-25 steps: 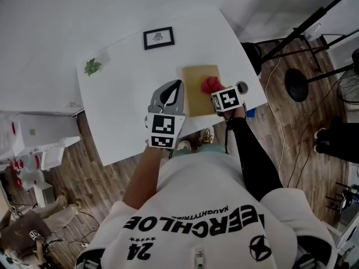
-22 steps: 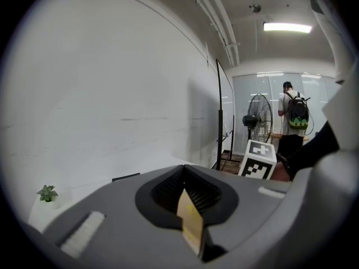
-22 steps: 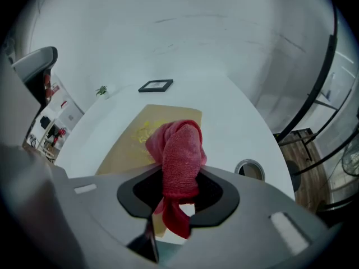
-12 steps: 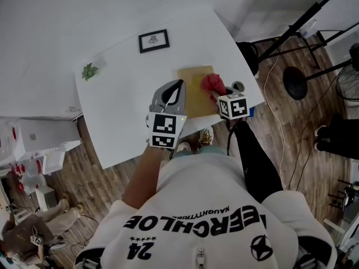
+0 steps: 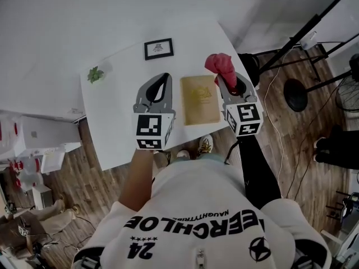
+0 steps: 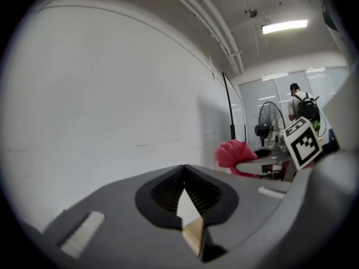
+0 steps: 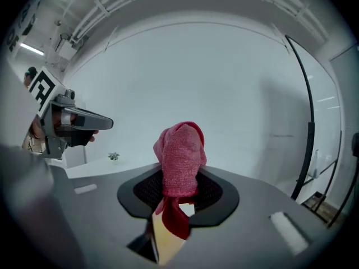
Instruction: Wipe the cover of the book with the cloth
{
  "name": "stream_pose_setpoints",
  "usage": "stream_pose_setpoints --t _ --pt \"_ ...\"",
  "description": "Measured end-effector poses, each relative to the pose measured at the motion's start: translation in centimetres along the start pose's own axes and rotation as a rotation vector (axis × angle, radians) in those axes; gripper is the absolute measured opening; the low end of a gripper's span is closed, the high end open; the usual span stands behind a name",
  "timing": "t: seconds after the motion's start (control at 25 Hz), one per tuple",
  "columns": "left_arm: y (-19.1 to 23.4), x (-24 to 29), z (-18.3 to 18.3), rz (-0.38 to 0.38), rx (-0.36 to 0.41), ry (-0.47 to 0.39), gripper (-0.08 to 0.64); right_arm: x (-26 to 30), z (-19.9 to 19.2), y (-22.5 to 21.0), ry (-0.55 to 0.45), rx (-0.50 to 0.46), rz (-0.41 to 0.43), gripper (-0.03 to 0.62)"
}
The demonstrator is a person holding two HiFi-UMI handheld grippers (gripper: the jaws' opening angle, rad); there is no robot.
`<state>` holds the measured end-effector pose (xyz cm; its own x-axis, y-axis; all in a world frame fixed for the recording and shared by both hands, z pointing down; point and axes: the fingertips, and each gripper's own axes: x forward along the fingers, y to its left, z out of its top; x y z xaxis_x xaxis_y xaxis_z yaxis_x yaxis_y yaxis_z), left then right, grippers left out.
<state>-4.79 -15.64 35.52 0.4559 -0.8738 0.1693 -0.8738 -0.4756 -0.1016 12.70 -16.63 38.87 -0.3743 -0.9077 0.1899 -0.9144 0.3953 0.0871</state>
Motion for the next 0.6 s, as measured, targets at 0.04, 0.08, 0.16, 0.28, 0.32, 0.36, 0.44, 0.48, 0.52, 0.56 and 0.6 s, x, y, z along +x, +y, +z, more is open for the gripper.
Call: stream_pose_setpoints --t 0.04,0.08,0.16,0.28,0.32,0.36,0.44,0.48,0.52,0.56,0.6 --pt "0.5 -0.3 0.6 0.011 0.009 -0.011 0.052 -0.4 0.7 0.1 -0.021 -0.014 -0.006 0.106" --pt "0.8 -0.6 1.1 0.02 0.02 -0.021 0.052 -0.8 1.3 0.1 -0.04 -0.027 -0.014 0.106" --pt "1.3 -1.3 2.0 0.037 0.045 -0.042 0.052 -1.8 2.4 0.3 -0.076 -0.045 -0.025 0.104" --pt "1.7 -2.1 2.5 0.057 0.053 -0.063 0.052 -2.8 3.4 0.7 -0.103 -0.057 -0.027 0.104" --pt "1.7 -2.2 2.6 0.058 0.051 -0.066 0.052 -2.9 3.6 0.7 -0.107 -0.059 -0.028 0.104" --pt "1.7 -2.2 2.8 0.057 0.049 -0.068 0.052 -3.0 3.8 0.7 -0.109 -0.06 -0.03 0.104" --pt "1.5 -2.3 3.0 0.051 0.049 -0.074 0.052 -3.3 4.0 0.7 -0.112 -0.063 -0.038 0.104" --pt "1.4 -2.6 3.0 0.047 0.05 -0.076 0.052 -3.6 4.0 0.9 -0.113 -0.065 -0.042 0.104" --pt "1.3 -2.8 3.0 0.043 0.052 -0.078 0.052 -3.9 4.1 1.0 -0.113 -0.067 -0.046 0.104" --pt "1.2 -3.0 3.0 0.039 0.052 -0.079 0.052 -4.1 4.1 1.2 -0.113 -0.069 -0.05 0.104" --pt "1.1 -3.2 3.1 0.036 0.052 -0.081 0.052 -4.4 4.1 1.4 -0.113 -0.071 -0.052 0.104"
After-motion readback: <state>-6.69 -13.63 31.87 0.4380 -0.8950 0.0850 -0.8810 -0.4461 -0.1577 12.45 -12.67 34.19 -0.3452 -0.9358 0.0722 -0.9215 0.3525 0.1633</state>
